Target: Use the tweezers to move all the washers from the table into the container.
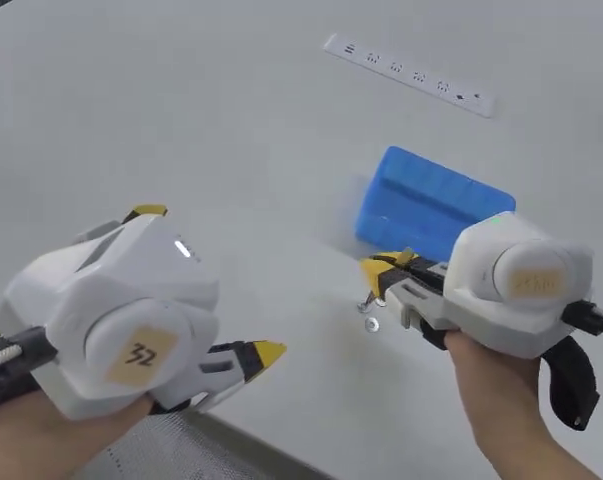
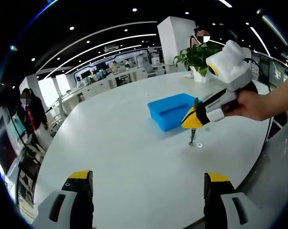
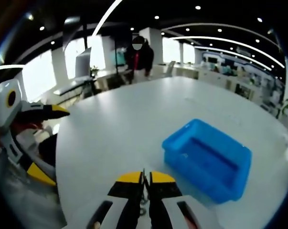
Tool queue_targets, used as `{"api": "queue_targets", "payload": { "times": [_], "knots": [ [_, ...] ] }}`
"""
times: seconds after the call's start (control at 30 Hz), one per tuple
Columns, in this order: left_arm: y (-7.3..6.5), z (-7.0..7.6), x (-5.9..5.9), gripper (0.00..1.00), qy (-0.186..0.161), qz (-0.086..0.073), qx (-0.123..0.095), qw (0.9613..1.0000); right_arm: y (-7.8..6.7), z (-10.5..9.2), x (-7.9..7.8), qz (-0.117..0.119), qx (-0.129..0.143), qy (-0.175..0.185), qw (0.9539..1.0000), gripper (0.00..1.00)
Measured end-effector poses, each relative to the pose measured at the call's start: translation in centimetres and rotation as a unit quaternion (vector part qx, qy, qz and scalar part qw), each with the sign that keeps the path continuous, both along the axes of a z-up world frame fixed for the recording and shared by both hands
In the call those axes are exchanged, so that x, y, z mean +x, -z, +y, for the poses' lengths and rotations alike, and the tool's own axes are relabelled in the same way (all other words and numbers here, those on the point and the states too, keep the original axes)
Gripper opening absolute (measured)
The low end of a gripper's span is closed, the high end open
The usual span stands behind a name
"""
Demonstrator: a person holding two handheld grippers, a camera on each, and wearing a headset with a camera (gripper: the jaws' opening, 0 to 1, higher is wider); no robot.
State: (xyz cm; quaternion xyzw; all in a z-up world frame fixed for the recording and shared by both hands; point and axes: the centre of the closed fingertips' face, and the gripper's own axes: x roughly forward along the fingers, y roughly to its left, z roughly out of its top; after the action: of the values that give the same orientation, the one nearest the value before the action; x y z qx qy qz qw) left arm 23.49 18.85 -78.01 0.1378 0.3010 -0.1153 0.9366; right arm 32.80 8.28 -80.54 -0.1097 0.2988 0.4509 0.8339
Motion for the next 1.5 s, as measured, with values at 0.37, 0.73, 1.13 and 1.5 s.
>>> {"api": "queue_targets", "payload": {
  "times": [0.37,0.73,1.13,1.5],
  "knots": [
    [-0.1,-0.1,0.1,0.99,0.002,-0.003,-0.001,1.0,-1.0,-1.0,-1.0,0.018,0.006,0.001,0.9998,0.01],
    [0.0,-0.2,0.1,0.99,0.005,-0.001,0.001,1.0,-4.3,-1.2,-0.2,-0.003,0.02,-0.003,0.9998,0.01],
    [0.1,0.0,0.1,0.99,0.002,0.001,-0.003,1.0,-7.3,-1.2,2.7,-0.032,0.035,0.004,0.9989,0.01],
    [0.3,-0.1,0.0,0.99,0.005,0.006,-0.001,1.0,-8.1,-1.3,6.3,-0.056,0.044,0.026,0.9971,0.01]
  ]
}}
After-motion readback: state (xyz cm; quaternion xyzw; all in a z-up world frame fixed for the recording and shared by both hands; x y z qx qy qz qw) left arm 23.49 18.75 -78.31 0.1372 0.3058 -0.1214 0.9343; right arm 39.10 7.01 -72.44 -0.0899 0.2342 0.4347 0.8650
